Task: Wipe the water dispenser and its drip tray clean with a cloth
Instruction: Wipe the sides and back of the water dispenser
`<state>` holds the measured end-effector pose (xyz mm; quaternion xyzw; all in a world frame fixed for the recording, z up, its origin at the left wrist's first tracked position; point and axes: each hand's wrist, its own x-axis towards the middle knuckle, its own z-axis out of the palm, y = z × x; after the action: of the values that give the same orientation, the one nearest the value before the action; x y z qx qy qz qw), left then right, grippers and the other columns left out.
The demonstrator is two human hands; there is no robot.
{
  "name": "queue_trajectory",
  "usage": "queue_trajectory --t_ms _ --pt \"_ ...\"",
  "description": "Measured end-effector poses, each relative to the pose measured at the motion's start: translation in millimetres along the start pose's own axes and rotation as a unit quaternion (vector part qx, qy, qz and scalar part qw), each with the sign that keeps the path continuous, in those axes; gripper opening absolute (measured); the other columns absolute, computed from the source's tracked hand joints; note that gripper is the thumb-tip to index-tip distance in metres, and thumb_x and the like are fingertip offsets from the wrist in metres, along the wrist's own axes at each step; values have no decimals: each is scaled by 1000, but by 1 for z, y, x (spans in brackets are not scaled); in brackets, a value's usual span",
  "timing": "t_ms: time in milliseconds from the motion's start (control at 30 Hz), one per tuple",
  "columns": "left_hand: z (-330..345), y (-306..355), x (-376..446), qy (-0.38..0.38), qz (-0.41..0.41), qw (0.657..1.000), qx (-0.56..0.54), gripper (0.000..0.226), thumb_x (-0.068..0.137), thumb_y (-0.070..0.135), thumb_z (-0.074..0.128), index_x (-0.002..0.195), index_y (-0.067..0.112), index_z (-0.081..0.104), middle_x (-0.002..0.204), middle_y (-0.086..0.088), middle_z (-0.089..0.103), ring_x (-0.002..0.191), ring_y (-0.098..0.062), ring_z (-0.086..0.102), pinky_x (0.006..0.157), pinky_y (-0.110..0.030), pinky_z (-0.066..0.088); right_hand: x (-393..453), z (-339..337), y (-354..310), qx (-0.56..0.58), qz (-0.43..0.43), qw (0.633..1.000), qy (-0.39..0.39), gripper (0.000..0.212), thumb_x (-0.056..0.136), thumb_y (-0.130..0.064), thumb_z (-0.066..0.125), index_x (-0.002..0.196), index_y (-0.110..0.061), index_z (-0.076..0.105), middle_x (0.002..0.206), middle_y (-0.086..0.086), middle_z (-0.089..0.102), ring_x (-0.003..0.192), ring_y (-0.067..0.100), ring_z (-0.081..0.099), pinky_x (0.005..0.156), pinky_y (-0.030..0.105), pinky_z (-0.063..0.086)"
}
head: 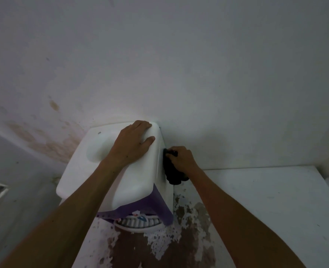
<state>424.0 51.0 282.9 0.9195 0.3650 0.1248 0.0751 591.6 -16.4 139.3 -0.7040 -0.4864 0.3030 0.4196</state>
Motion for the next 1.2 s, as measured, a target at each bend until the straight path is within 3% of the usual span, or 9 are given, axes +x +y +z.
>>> queue_trajectory --t_ms 167,300,500,567,633,700,900,1100,1200 --pt "0 0 1 -2 -7 1000 2 61 89 48 49 136 10 58 137 -4 59 124 -25 57 107 -40 44 11 -23 -45 62 -77 988 116 21 97 -20 64 112 -11 75 110 2 74 94 8 62 73 -4 36" --pt "1 0 1 -2 -3 1000 5 64 89 52 47 135 10 58 136 -4 60 122 -25 58 106 -39 45 13 -7 -49 65 -92 979 172 20 99 -19 60 112 -11 73 106 2 74 91 10 63 72 1 38" --pt "2 -1 2 -2 -3 1000 3 56 89 46 51 134 12 58 135 -1 60 120 -22 58 104 -35 43 6 9 0 4 -4 999 53 24 100 -21 58 115 -12 74 112 7 73 100 24 68 87 31 54" --pt "3 -2 3 3 -2 1000 4 56 89 46 52 133 12 59 134 0 60 120 -22 59 104 -35 44 4 5 -5 25 -22 998 62 22 99 -20 60 113 -11 74 111 6 74 98 20 68 86 24 53" --pt "4 -3 3 5 -1 1000 7 56 89 46 52 132 11 59 134 -1 60 119 -23 59 103 -34 43 2 -1 -18 53 -59 992 99 21 98 -17 61 113 -10 74 109 4 74 94 10 64 79 3 43" --pt "5 -3 3 6 -1 1000 9 56 89 45 52 132 10 59 134 -3 61 119 -24 59 102 -33 43 4 -5 -29 66 -87 985 137 20 98 -16 63 113 -10 73 108 2 74 92 6 61 77 -4 37" --pt "4 -2 2 14 1 1000 6 56 88 45 52 131 10 60 133 -2 61 118 -24 60 102 -35 44 -4 -4 -34 98 -89 982 133 17 96 -17 64 111 -13 70 106 -1 72 93 6 62 76 -1 38" --pt "3 0 3 5 -2 1000 9 58 88 48 51 132 11 59 134 -3 61 117 -24 60 101 -37 45 -45 -10 -24 106 -113 987 34 12 93 -19 70 104 -16 68 99 -9 69 92 3 63 78 4 43" --pt "2 1 2 5 -3 1000 15 59 87 51 52 132 12 59 133 -2 60 117 -23 59 100 -37 45 -38 -18 -32 96 -82 992 21 14 93 -21 70 106 -18 68 99 -7 70 88 2 63 71 3 42"
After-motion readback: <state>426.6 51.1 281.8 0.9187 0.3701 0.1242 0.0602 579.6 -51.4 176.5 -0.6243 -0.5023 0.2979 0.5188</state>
